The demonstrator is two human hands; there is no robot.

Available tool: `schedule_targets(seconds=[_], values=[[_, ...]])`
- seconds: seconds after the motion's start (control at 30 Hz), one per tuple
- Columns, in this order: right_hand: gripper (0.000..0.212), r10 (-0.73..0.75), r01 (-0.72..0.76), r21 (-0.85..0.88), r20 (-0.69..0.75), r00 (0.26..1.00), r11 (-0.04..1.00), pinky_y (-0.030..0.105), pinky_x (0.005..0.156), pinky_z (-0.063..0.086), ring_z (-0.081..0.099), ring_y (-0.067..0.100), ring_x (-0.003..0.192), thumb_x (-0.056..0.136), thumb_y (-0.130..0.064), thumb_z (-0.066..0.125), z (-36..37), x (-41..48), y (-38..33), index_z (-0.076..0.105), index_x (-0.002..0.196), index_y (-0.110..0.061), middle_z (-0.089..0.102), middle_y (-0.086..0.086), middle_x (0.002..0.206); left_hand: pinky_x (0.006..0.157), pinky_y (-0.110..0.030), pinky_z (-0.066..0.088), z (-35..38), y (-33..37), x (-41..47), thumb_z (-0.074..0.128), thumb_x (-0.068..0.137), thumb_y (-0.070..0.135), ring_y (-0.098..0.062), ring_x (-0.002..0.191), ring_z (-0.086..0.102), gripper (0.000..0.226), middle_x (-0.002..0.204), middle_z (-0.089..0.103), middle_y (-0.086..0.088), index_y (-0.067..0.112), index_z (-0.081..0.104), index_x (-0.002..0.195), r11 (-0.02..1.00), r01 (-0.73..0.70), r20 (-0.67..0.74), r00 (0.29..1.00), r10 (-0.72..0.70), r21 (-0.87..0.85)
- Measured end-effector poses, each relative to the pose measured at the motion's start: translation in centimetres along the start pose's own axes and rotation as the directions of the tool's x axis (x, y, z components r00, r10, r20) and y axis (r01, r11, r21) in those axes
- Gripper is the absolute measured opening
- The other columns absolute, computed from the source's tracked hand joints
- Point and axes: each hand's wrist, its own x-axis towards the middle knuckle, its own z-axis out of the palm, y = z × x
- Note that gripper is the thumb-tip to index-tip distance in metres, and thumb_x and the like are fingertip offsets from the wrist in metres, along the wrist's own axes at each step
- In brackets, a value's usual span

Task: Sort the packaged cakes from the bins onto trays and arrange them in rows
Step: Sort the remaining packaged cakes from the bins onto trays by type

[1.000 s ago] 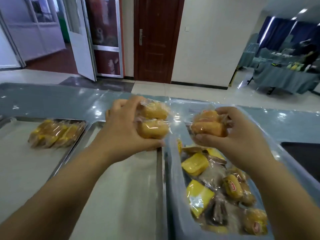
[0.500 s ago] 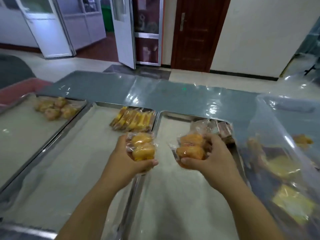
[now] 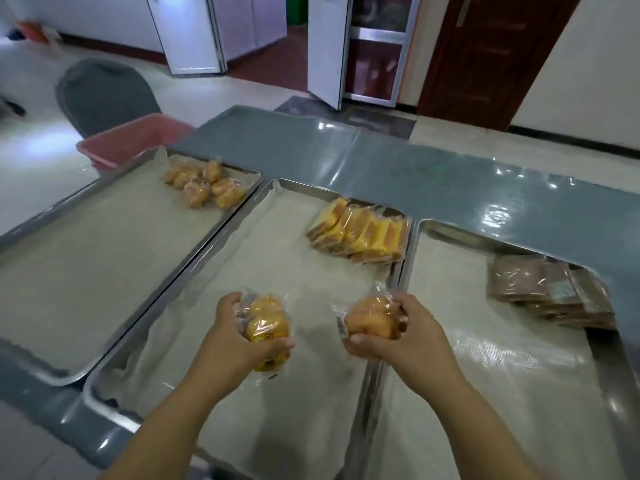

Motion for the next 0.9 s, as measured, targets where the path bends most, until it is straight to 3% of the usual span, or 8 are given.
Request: schedule_targets(seconds=[0.07,0.23,0.33,0.43,0.57,0.7,0.8,0.9], values=[[0.076,-0.006,0.005,-0.021,-0.038,0.999,1.000,0.025,0.078,0.049,0.058,0.005,0.095,0.053,-0.038,0.090,2.6,0.9,-1.4,0.051,0.118,-0.031,0.058,-0.011,0.112,0.073,-0.027,0.046,-2.9,-1.0,1.5,0.088,0.059,0.027,-0.015,0.093,0.052,0.101,0.114,0.047,0.006,0.034,0.022,0.135,0.999,-0.016,0.007,1.000,0.016,0.033],[0.078,0.066,-0.061,0.037,-0.145,0.987,0.997,0.030,0.079,0.051,0.059,0.010,0.095,0.053,-0.034,0.090,10.0,2.0,-4.1,0.050,0.119,-0.023,0.056,-0.003,0.114,0.072,-0.025,0.052,-10.8,-3.1,5.9,0.091,0.054,0.021,-0.009,0.089,0.063,0.090,0.107,0.060,0.007,0.032,0.037,0.125,0.998,-0.058,0.089,0.994,0.058,-0.001],[0.088,0.106,-0.094,0.071,-0.190,0.976,0.993,0.041,0.085,0.054,0.059,0.015,0.099,0.038,-0.048,0.084,13.8,2.0,-5.7,0.051,0.117,-0.026,0.054,-0.001,0.115,0.060,-0.014,0.047,-14.8,-3.7,7.6,0.090,0.055,0.015,-0.004,0.082,0.063,0.082,0.100,0.060,0.012,0.030,0.040,0.119,0.995,-0.100,0.096,0.990,0.100,-0.005],[0.084,0.105,-0.099,0.049,-0.150,0.983,0.994,0.040,0.085,0.054,0.058,0.015,0.101,0.045,-0.043,0.087,16.5,2.0,-7.1,0.050,0.119,-0.029,0.052,-0.004,0.118,0.057,-0.013,0.047,-18.0,-4.0,9.1,0.090,0.054,0.019,-0.004,0.083,0.062,0.084,0.103,0.058,0.012,0.030,0.039,0.120,0.994,-0.113,0.105,0.988,0.114,-0.010],[0.076,0.099,-0.100,-0.002,-0.099,0.990,0.995,0.033,0.083,0.053,0.055,0.013,0.102,0.057,-0.031,0.089,18.8,3.3,-8.6,0.049,0.122,-0.027,0.047,-0.007,0.117,0.068,-0.022,0.047,-20.9,-4.8,10.9,0.088,0.030,0.055,-0.012,0.095,0.062,0.112,0.111,0.057,0.010,0.030,0.037,0.127,0.995,-0.099,0.087,0.991,0.101,-0.017],[0.071,0.069,-0.069,-0.010,-0.038,0.997,0.998,0.026,0.076,0.051,0.054,0.009,0.098,0.057,-0.031,0.089,20.7,5.6,-10.2,0.050,0.117,-0.028,0.046,-0.009,0.114,0.071,-0.024,0.046,-22.9,-5.5,12.7,0.090,0.046,0.037,-0.010,0.095,0.059,0.100,0.116,0.056,0.001,0.026,0.038,0.131,0.998,-0.064,0.019,0.998,0.064,-0.021],[0.080,0.053,-0.053,-0.010,-0.001,0.999,0.999,0.031,0.079,0.054,0.058,0.012,0.098,0.044,-0.048,0.085,22.6,7.4,-11.6,0.052,0.114,-0.030,0.050,-0.008,0.113,0.072,-0.026,0.047,-24.9,-5.9,14.4,0.088,0.029,0.061,-0.013,0.095,0.061,0.112,0.112,0.060,0.005,0.028,0.041,0.124,0.998,-0.060,-0.030,0.998,0.060,-0.018],[0.080,0.029,-0.029,-0.002,0.010,1.000,1.000,0.037,0.084,0.055,0.058,0.011,0.099,0.041,-0.051,0.083,24.7,9.4,-13.1,0.051,0.112,-0.035,0.050,-0.009,0.114,0.070,-0.026,0.043,-27.1,-6.1,16.4,0.087,0.056,0.037,-0.017,0.097,0.055,0.089,0.113,0.052,0.005,0.024,0.036,0.128,0.999,-0.046,-0.086,0.995,0.044,-0.014]])
